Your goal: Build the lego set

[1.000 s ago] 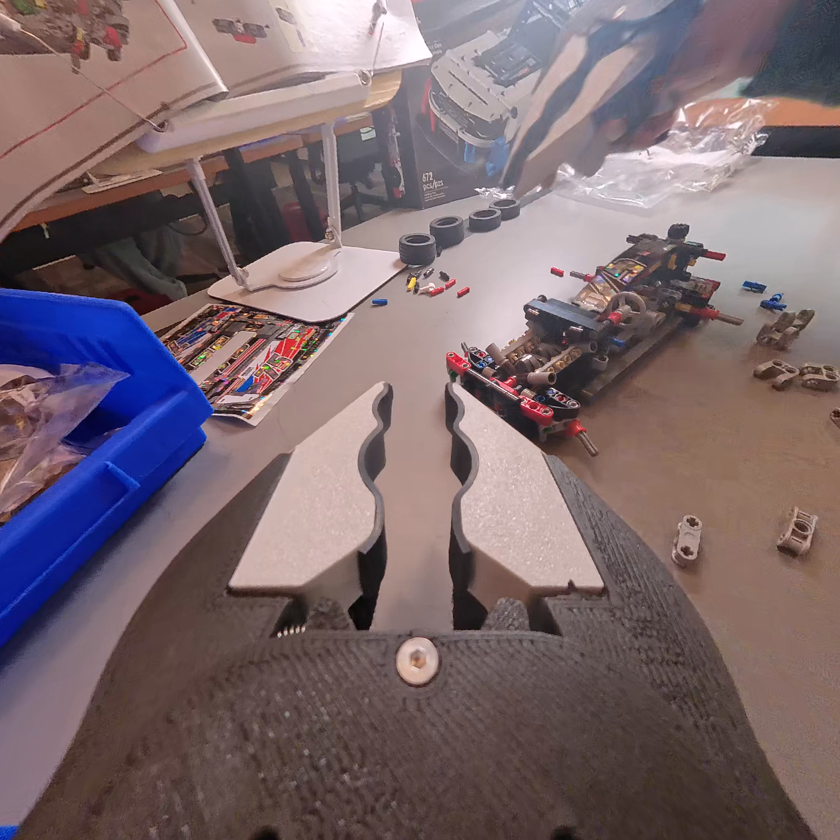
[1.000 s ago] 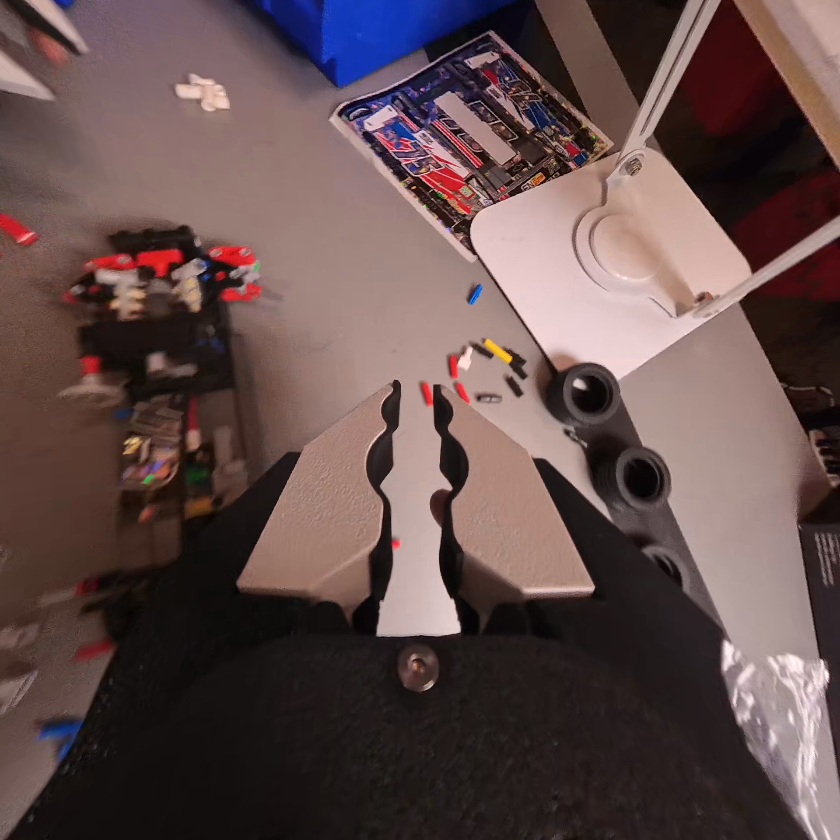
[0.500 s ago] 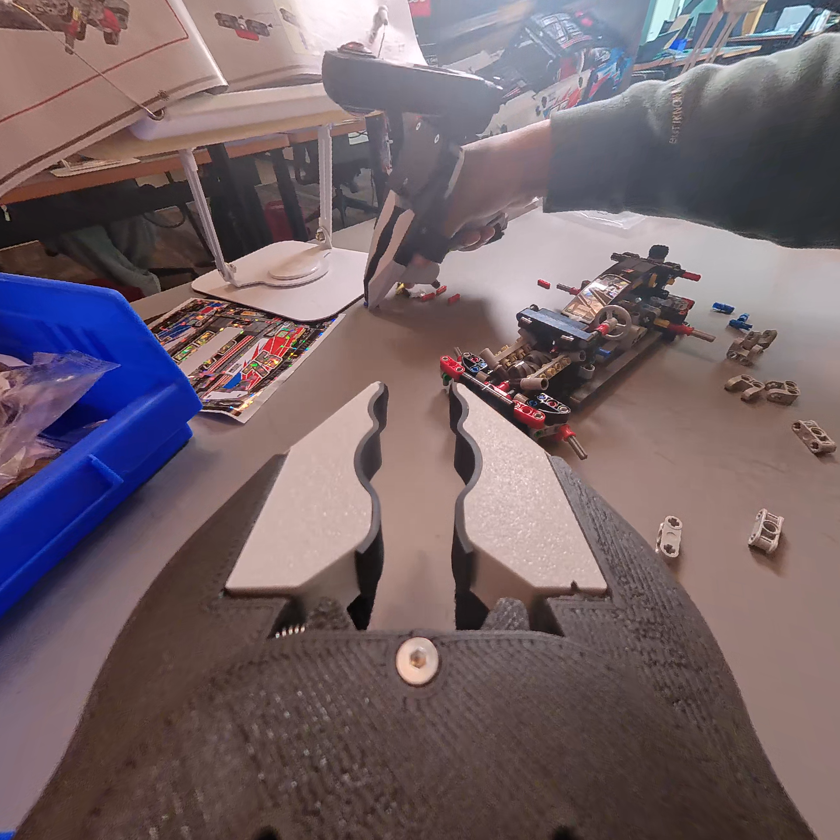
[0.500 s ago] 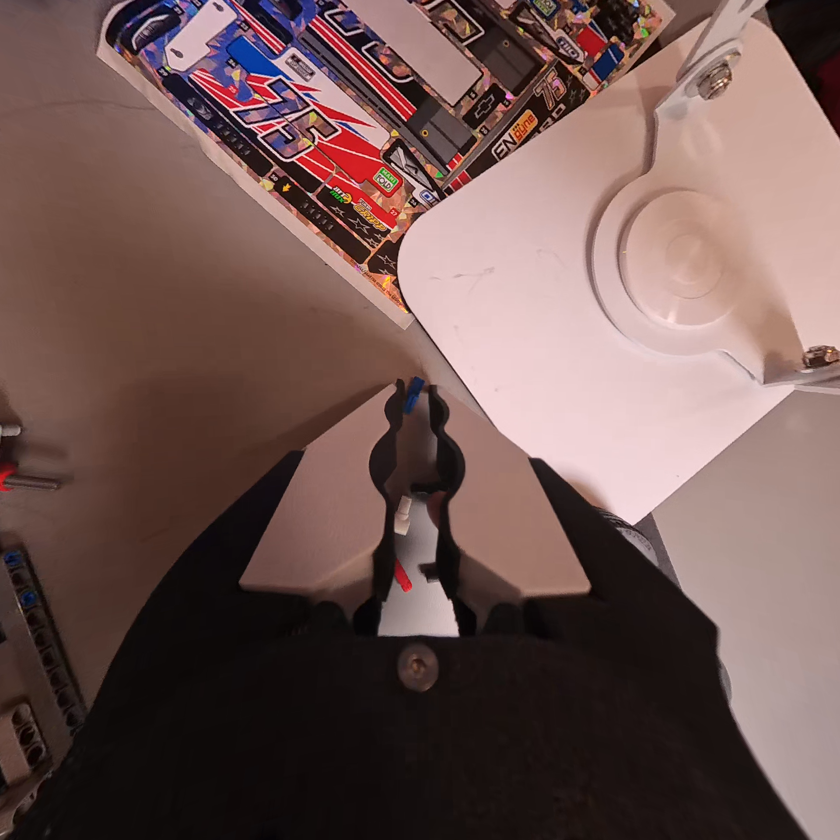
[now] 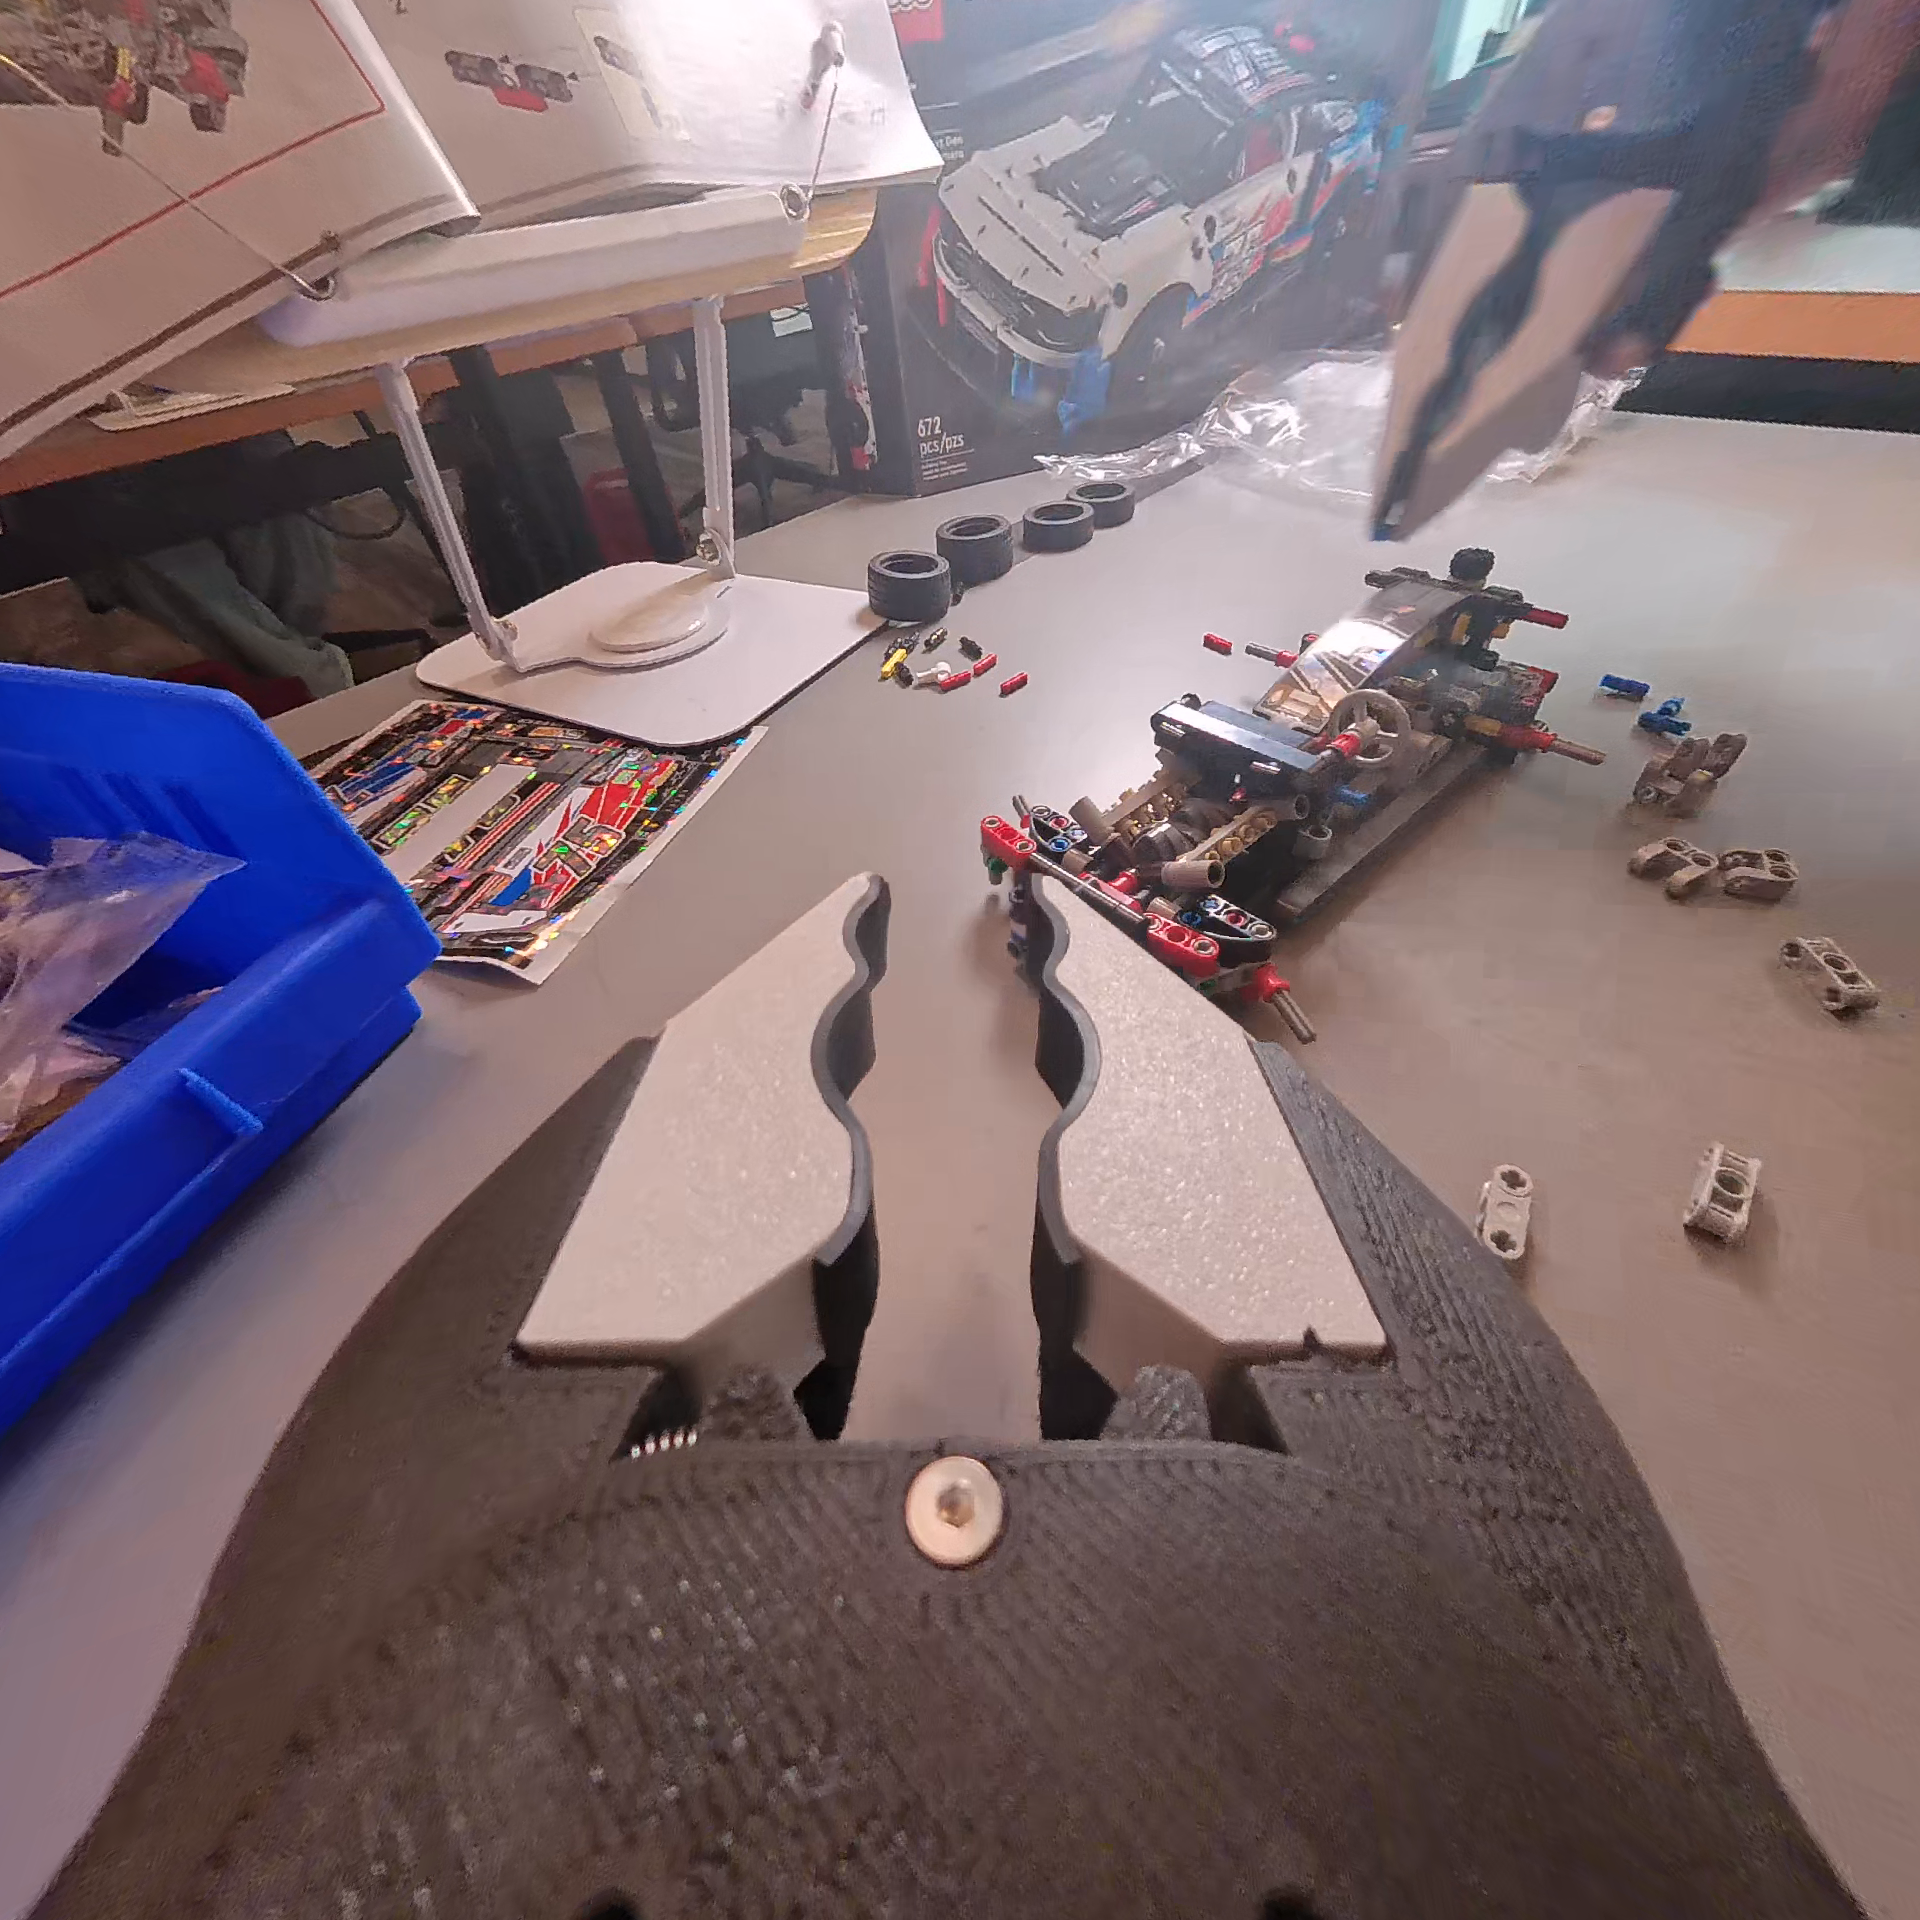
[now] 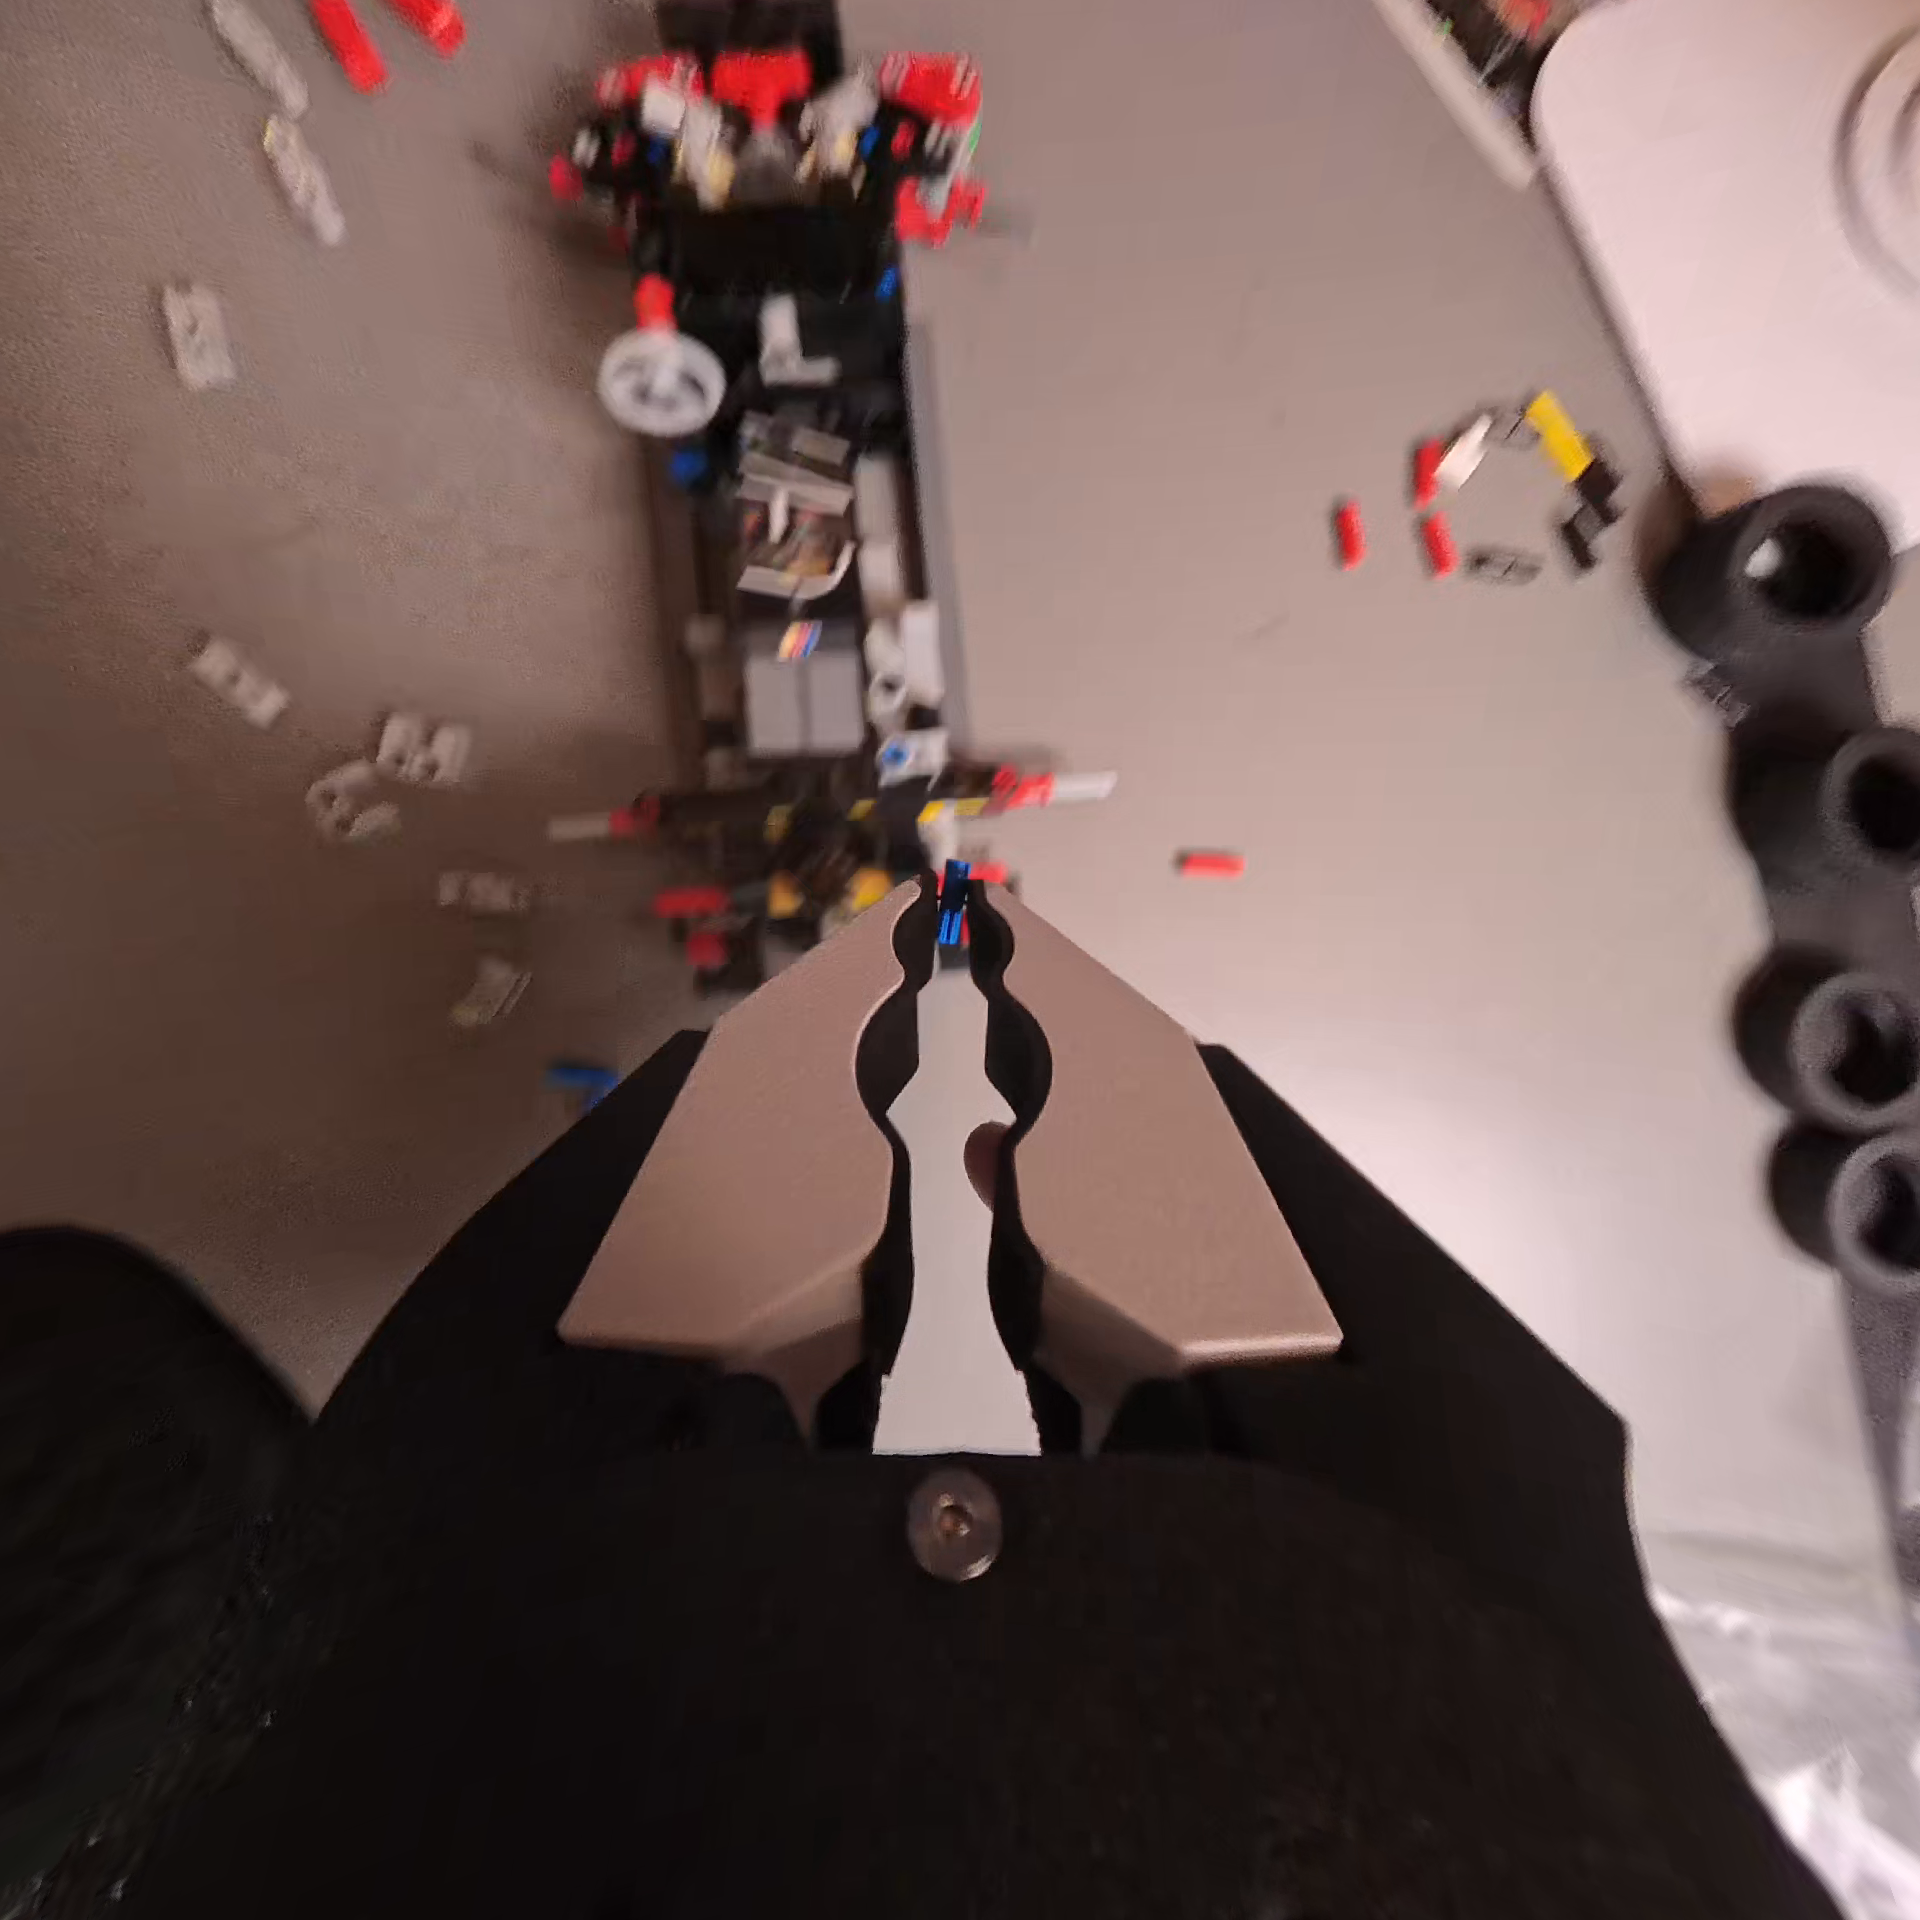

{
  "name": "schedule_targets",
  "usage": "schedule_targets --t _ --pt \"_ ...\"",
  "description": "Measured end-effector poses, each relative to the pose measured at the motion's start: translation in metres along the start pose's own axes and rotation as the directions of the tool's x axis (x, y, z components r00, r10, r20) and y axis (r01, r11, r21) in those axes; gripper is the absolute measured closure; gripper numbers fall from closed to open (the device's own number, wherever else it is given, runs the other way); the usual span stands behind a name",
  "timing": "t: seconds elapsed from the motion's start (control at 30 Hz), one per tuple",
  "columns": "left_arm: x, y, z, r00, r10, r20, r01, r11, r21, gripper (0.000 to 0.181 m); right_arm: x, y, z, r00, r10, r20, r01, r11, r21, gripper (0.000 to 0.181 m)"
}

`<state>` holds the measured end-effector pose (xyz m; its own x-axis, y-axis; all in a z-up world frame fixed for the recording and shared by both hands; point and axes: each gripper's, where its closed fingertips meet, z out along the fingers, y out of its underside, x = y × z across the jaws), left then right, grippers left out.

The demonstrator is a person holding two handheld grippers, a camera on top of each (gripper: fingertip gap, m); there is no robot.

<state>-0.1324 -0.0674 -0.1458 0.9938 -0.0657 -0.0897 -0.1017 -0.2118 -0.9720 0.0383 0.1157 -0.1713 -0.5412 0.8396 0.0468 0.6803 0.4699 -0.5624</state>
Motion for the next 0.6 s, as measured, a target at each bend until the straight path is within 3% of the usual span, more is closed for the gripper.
schedule_targets --t 0.1,0.23,0.6 --pt "0.005 0.003 0.004 1.000 0.003 -0.016 -0.003 1.000 -0.013 0.157 -0.038 0.045 -0.005 0.998 0.061 0.017 -0.060 0.997 -0.050 0.178" --pt "0.008 0.005 0.007 1.000 -0.002 -0.016 0.001 1.000 -0.027 0.157 -0.063 0.071 -0.005 0.995 0.097 -0.003 -0.097 0.994 -0.056 0.178" --pt "0.006 0.006 0.007 0.999 0.034 0.018 -0.033 0.999 -0.037 0.157 -0.066 0.082 0.004 0.996 0.072 -0.053 -0.076 0.993 -0.085 0.177"
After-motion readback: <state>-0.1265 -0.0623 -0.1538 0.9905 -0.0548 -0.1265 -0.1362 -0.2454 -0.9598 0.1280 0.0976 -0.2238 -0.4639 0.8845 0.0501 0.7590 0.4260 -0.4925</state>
